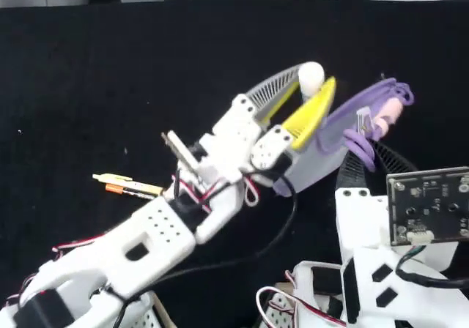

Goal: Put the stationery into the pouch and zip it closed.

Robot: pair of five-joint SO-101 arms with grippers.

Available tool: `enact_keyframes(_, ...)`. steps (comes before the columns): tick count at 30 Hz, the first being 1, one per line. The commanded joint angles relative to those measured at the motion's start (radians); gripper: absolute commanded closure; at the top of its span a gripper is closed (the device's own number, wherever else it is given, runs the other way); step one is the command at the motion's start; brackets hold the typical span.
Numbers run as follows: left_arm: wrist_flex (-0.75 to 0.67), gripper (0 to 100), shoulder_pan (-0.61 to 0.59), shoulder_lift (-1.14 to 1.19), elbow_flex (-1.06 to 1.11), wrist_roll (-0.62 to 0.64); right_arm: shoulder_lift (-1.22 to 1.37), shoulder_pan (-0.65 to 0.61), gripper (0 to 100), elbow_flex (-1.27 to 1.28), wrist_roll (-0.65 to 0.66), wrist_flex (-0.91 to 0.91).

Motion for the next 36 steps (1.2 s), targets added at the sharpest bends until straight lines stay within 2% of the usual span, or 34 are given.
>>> enact_keyframes(1, 0.006, 97, 0.010, -0.133, 0.015, -0.017, -0.007, -0.008, 98.7, 0.039, -0.011, -0.018)
enact_keyframes(7, 0.008, 97, 0.010, -0.305, 0.070, -0.017, -0.008, -0.008, 98.7, 0.044, -0.023, -0.031)
enact_keyframes(11, 0.008, 97, 0.042, -0.311, 0.082, -0.025, -0.008, -0.008, 98.7, 0.044, -0.034, -0.031)
enact_keyframes(21, 0.003, 97, 0.076, -0.034, -0.019, -0.018, -0.008, -0.008, 98.7, 0.044, -0.034, -0.025)
enact_keyframes(26, 0.000, 97, 0.120, -0.026, -0.018, -0.018, -0.008, -0.006, 98.7, 0.044, -0.034, -0.025)
enact_keyframes(33, 0.006, 97, 0.110, -0.180, 0.022, -0.028, -0.007, -0.009, 98.7, 0.035, -0.034, -0.043)
enact_keyframes(36, 0.006, 97, -0.004, -0.285, 0.041, -0.018, 0.007, -0.008, 98.7, -0.001, -0.034, -0.083)
